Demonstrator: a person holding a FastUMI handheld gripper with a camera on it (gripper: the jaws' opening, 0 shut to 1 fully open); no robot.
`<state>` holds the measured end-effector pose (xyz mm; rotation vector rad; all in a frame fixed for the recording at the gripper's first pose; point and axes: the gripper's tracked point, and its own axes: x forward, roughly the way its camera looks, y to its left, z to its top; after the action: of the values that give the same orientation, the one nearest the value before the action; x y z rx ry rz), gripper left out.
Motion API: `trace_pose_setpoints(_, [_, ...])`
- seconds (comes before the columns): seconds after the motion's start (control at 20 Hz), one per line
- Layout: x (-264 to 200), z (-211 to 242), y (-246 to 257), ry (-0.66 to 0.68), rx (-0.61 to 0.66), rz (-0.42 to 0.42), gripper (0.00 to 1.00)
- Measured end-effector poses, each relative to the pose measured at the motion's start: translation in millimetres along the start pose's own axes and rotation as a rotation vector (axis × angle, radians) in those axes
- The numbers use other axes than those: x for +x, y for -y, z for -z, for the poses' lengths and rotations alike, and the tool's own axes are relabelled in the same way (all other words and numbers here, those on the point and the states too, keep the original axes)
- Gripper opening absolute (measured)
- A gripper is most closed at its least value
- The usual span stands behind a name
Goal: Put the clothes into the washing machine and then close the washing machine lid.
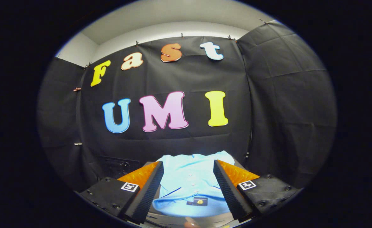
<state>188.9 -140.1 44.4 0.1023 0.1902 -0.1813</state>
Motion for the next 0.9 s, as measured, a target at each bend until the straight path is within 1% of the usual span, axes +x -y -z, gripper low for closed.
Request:
trace_pose_setpoints(0.2, [33.0, 4.4, 18.0, -0.060, -0.034, 0.033, 0.98])
trace_pose_setpoints(0.3, [49.6, 11.0, 18.9, -0.105, -0.045, 0.032, 0.98])
trace_pose_setpoints(0.4, [69.8, 23.2, 15.9, -0.170, -0.056, 0.021, 0.98])
trace_pose_setpoints(0.5, [85.5, 41.7, 5.0, -0.257, -0.086, -0.010, 0.98])
trace_pose_setpoints(0.6, [98.5, 50.3, 3.1, -0.322, -0.113, -0.018, 0.99])
trace_pose_setpoints(0.9, [125.8, 82.8, 3.7, -0.488, -0.148, 0.020, 0.98])
